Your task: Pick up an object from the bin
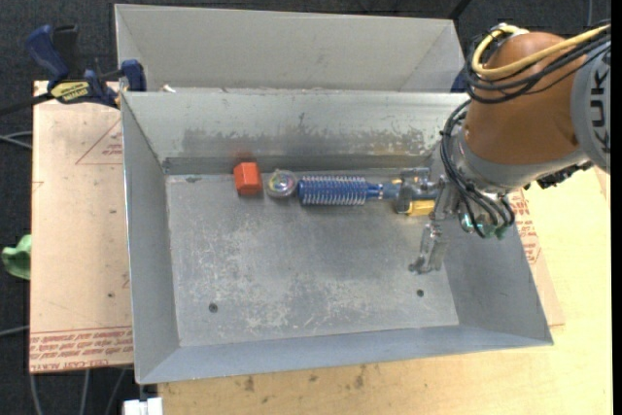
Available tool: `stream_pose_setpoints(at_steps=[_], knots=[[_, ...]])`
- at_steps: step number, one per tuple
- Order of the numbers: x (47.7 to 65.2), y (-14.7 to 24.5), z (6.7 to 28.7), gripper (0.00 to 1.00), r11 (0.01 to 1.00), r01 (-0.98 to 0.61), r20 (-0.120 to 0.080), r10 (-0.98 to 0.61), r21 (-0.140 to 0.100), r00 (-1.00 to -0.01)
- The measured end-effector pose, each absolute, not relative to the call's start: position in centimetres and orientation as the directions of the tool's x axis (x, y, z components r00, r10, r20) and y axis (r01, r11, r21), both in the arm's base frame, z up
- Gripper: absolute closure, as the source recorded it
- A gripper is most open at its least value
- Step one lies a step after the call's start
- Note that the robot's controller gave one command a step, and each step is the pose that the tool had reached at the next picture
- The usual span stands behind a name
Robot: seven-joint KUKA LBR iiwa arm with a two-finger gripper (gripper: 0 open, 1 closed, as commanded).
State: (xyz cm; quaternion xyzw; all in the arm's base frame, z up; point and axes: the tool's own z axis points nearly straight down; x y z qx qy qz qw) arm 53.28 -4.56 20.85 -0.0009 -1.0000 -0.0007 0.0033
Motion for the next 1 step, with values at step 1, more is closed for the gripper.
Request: stream_pose_setpoints(at_steps=[1], knots=[[62.19, -5.40, 13.56, 0.00, 0.961, -0.276, -0.002, -0.276, 0.001, -0.961]])
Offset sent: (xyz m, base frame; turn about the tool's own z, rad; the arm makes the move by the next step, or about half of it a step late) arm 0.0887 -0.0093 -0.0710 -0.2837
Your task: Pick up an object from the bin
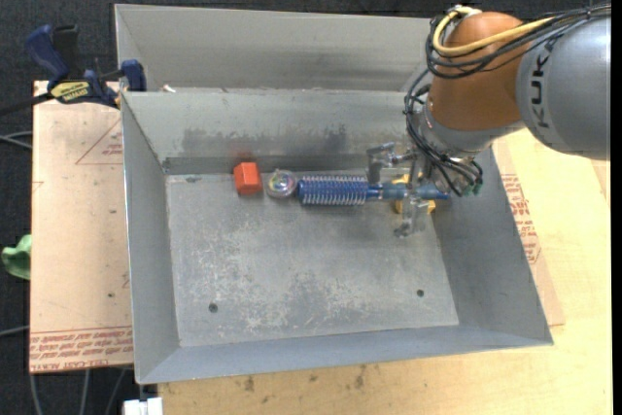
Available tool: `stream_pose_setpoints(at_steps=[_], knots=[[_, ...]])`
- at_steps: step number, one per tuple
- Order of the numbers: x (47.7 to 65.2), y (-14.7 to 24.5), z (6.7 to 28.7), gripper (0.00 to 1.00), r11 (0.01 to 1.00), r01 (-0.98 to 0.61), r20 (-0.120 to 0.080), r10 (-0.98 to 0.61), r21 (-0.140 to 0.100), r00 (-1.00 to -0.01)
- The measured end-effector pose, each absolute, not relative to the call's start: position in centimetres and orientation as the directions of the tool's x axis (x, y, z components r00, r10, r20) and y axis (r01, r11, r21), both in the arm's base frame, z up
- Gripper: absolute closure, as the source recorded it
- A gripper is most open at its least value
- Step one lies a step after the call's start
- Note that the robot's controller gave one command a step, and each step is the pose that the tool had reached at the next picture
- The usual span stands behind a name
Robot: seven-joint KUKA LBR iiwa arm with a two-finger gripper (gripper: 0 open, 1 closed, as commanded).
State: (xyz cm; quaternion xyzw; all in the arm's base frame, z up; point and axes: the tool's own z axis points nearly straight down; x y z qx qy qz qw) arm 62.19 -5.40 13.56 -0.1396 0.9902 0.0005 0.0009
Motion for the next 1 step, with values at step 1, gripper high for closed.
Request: stream_pose_setpoints(at_steps=[1], knots=[[64.35, 2.40, 6.68, 0.00, 0.975, -0.221, -0.002, -0.221, 0.004, -0.975]])
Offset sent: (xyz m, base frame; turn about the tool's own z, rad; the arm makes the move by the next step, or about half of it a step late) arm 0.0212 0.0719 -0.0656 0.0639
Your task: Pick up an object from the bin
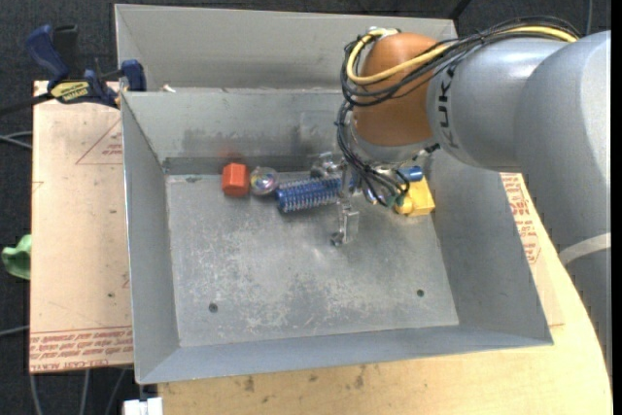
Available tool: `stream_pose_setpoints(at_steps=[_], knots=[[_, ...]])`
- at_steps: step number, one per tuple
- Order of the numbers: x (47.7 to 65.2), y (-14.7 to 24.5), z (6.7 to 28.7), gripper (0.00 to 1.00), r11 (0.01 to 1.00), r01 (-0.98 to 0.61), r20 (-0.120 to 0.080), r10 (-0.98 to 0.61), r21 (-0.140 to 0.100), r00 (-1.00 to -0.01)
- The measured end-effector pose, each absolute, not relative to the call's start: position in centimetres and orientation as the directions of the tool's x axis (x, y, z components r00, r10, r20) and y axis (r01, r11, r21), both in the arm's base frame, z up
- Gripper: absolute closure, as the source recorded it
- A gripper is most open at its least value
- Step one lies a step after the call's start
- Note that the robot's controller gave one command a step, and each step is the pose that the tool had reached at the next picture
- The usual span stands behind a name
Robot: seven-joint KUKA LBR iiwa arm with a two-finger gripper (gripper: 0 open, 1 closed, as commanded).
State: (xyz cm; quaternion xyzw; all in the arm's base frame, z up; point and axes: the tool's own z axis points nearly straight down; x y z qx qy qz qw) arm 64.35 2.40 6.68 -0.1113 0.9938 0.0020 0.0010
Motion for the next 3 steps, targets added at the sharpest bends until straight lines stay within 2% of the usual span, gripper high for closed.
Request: stream_pose_setpoints(at_steps=[1, 2, 3], knots=[[64.3, 1.9, 7.0, 1.00, 0.976, -0.216, -0.002, -0.216, 0.001, -0.976], [65.6, 1.1, 16.9, 1.00, 0.984, -0.179, -0.011, -0.179, -0.001, -0.984], [65.7, 0.8, 24.3, 1.00, 0.980, -0.200, -0.011, -0.200, -0.002, -0.980]])
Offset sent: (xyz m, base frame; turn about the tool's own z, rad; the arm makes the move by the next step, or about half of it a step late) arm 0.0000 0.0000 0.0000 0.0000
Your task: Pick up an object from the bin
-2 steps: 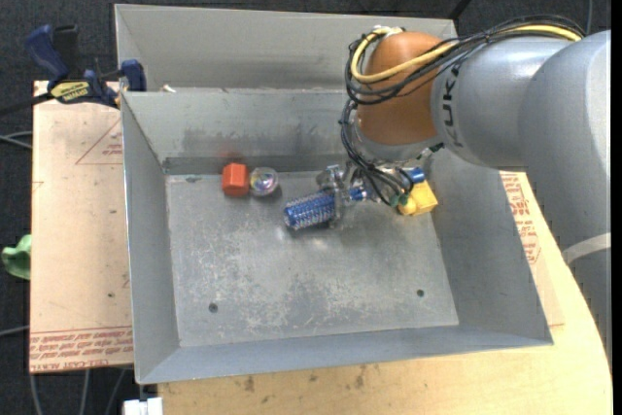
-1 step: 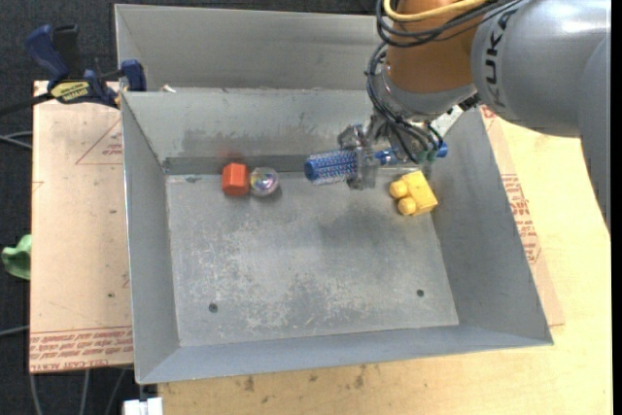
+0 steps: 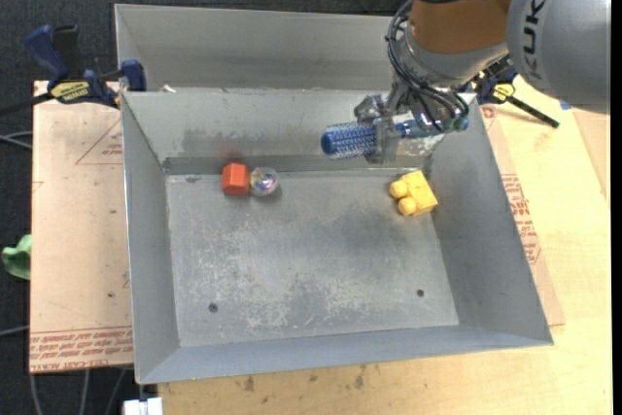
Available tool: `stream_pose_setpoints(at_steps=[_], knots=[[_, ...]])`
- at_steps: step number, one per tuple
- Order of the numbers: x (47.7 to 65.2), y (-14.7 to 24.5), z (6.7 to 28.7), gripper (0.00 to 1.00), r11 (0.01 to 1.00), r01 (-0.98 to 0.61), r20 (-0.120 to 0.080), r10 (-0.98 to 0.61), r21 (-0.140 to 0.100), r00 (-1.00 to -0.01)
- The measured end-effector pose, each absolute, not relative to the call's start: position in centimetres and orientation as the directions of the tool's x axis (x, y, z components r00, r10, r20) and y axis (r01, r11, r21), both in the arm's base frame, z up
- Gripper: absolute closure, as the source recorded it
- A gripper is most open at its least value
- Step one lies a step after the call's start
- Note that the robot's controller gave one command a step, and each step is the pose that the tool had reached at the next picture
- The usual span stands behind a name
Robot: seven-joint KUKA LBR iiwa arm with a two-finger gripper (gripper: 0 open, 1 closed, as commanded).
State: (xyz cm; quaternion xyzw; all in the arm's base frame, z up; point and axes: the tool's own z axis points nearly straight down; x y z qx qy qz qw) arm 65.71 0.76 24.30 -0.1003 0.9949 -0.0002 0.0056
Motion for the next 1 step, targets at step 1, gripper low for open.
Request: stream_pose_setpoints(at_steps=[1], knots=[[65.46, 2.79, 24.37, 1.00, 0.961, -0.277, -0.003, -0.277, 0.001, -0.961]])
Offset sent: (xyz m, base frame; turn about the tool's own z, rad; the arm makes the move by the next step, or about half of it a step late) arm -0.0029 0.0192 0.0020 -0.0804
